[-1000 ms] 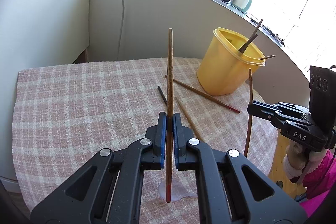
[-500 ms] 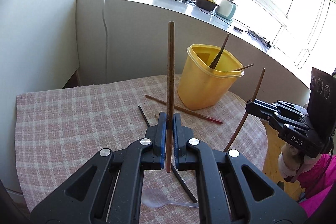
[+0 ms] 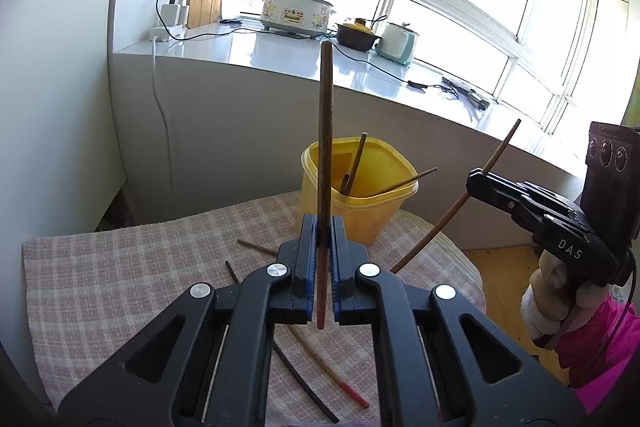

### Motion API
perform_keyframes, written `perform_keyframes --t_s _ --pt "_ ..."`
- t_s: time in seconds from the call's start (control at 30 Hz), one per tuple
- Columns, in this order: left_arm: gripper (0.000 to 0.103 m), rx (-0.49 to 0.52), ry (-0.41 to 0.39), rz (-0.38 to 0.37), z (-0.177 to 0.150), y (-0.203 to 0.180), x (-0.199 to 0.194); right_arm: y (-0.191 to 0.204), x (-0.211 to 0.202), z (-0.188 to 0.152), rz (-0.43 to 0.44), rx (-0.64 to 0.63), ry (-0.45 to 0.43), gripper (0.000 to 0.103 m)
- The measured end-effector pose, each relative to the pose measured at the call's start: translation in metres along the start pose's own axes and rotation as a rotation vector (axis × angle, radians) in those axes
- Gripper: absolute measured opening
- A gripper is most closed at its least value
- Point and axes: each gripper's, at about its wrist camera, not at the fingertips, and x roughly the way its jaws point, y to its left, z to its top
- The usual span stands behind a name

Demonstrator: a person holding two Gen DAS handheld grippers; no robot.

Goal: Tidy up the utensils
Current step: 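Lift both chopsticks upright and carry them over the yellow container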

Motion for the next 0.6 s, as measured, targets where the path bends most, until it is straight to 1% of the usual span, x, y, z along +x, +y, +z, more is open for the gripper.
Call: perform_keyframes --t_s 0.2,0.33,0.47,0.6 --pt "0.004 0.03 -0.049 -0.04 0.024 -0.024 0.006 -0.017 -0.014 0.024 -0.018 0.03 -0.074 0.004" --pt "0.004 0.054 -0.065 -0.062 0.037 -0.04 0.012 -0.028 -0.02 0.037 -0.027 0.045 -0.111 0.004" --pt "0.004 0.081 -0.085 -0.065 0.05 -0.055 0.02 -0.039 -0.024 0.049 -0.017 0.071 -0.14 0.004" --pt "0.004 0.085 -0.107 -0.068 0.065 -0.062 0.027 -0.046 -0.027 0.059 -0.027 0.077 -0.172 0.004"
